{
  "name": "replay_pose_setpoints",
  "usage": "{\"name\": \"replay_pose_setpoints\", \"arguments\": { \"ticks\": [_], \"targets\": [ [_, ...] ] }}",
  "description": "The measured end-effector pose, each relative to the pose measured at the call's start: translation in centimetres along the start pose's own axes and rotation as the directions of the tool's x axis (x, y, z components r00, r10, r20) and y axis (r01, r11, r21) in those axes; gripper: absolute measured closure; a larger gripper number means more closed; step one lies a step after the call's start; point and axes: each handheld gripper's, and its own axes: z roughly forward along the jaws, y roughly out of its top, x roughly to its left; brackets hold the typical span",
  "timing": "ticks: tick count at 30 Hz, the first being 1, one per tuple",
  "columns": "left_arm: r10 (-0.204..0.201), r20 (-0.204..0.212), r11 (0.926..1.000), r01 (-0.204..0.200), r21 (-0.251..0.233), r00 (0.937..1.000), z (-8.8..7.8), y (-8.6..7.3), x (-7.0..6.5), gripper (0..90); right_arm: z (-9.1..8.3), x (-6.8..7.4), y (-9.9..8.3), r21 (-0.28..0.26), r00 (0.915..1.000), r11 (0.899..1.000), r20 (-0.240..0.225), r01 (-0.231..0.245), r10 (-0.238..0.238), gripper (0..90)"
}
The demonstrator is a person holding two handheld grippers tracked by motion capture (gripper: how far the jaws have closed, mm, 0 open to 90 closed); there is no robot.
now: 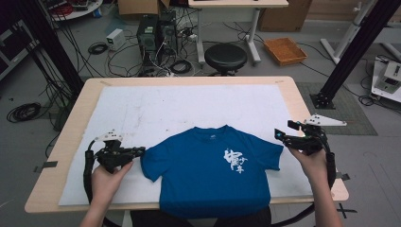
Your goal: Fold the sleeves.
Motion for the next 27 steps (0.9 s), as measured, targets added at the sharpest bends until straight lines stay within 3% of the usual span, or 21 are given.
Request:
{"name": "replay_pose_setpoints", "arguments": {
  "ticks": [1, 2, 3, 6, 7, 8, 10, 11, 12, 16, 18, 19, 23, 24, 26, 27],
  "targets": [
    [0.000, 0.000, 1.0000, 0.000, 0.000, 1.0000, 0.0, 0.0, 0.0, 88.3, -0.1, 0.0, 0.0, -0.003, 1.0000, 1.000, 0.001, 0.001, -0.001, 28.4],
    [-0.004, 0.031, 0.9999, 0.004, -0.013, 0.9995, 0.4, 0.6, -0.8, 88.4, -0.1, 0.0, 0.1, -0.005, 1.0000, 1.000, 0.002, 0.001, -0.001, 28.5],
    [-0.008, 0.080, 0.9998, 0.010, -0.015, 0.9967, 1.3, 1.4, -2.2, 88.4, -0.1, 0.0, 0.1, -0.006, 1.0000, 1.000, 0.002, 0.001, -0.001, 28.4],
    [-0.042, 0.168, 0.9990, 0.044, -0.009, 0.9848, 3.6, 2.4, -4.3, 88.4, -0.2, 0.0, 0.1, -0.010, 1.0000, 1.000, 0.006, 0.000, 0.000, 28.4],
    [-0.042, 0.168, 0.9990, 0.044, -0.009, 0.9848, 3.6, 2.4, -4.3, 88.3, -0.2, 0.0, 0.1, -0.010, 1.0000, 1.000, 0.007, 0.001, -0.001, 28.4],
    [-0.048, 0.201, 0.9989, 0.047, 0.009, 0.9785, 5.4, 2.9, -5.7, 88.3, -0.2, 0.0, 0.1, -0.010, 1.0000, 1.000, 0.008, 0.003, -0.003, 28.5],
    [-0.046, 0.222, 0.9989, 0.043, 0.018, 0.9740, 7.1, 3.2, -6.6, 88.3, -0.2, -0.1, 0.1, -0.010, 1.0000, 1.000, 0.008, 0.002, -0.002, 28.5],
    [-0.046, 0.222, 0.9989, 0.043, 0.018, 0.9740, 7.1, 3.2, -6.6, 88.3, -0.2, -0.1, 0.1, -0.010, 1.0000, 1.000, 0.008, 0.002, -0.002, 28.5],
    [-0.057, 0.226, 0.9983, 0.054, 0.022, 0.9725, 8.6, 3.5, -7.2, 88.3, -0.3, -0.2, 0.0, -0.007, 0.9999, 1.000, 0.012, 0.002, -0.002, 28.5],
    [-0.049, 0.213, 0.9987, 0.046, 0.019, 0.9758, 10.8, 3.8, -7.4, 85.7, -0.4, -0.3, -0.1, -0.005, 0.9998, 1.000, 0.019, -0.003, 0.003, 28.5],
    [-0.051, 0.183, 0.9984, 0.055, -0.015, 0.9818, 11.0, 3.9, -7.1, 64.9, -0.4, -0.4, -0.2, -0.002, 0.9997, 1.000, 0.023, -0.008, 0.008, 28.5],
    [-0.035, 0.179, 0.9987, 0.041, -0.030, 0.9832, 10.8, 3.9, -6.8, 61.0, -0.5, -0.5, -0.3, -0.001, 0.9996, 1.000, 0.025, -0.010, 0.010, 28.5],
    [0.049, 0.112, 0.9923, -0.036, -0.118, 0.9925, 9.0, 3.8, -6.1, 51.0, -0.7, -1.0, -0.6, 0.004, 0.9982, 0.999, 0.040, -0.045, 0.044, 28.7],
    [0.049, 0.112, 0.9923, -0.036, -0.118, 0.9925, 9.0, 3.8, -6.1, 51.0, -0.8, -1.1, -0.7, 0.005, 0.9972, 0.998, 0.046, -0.058, 0.058, 29.3],
    [0.109, 0.049, 0.9827, -0.100, -0.156, 0.9928, 7.4, 3.7, -5.6, 49.1, -0.8, -1.5, -1.0, 0.013, 0.9952, 0.996, 0.043, -0.088, 0.087, 33.4],
    [0.165, -0.021, 0.9703, -0.166, -0.176, 0.9861, 6.1, 3.3, -5.2, 47.2, -0.7, -1.6, -1.2, 0.021, 0.9947, 0.995, 0.042, -0.095, 0.094, 34.3]
  ]
}}
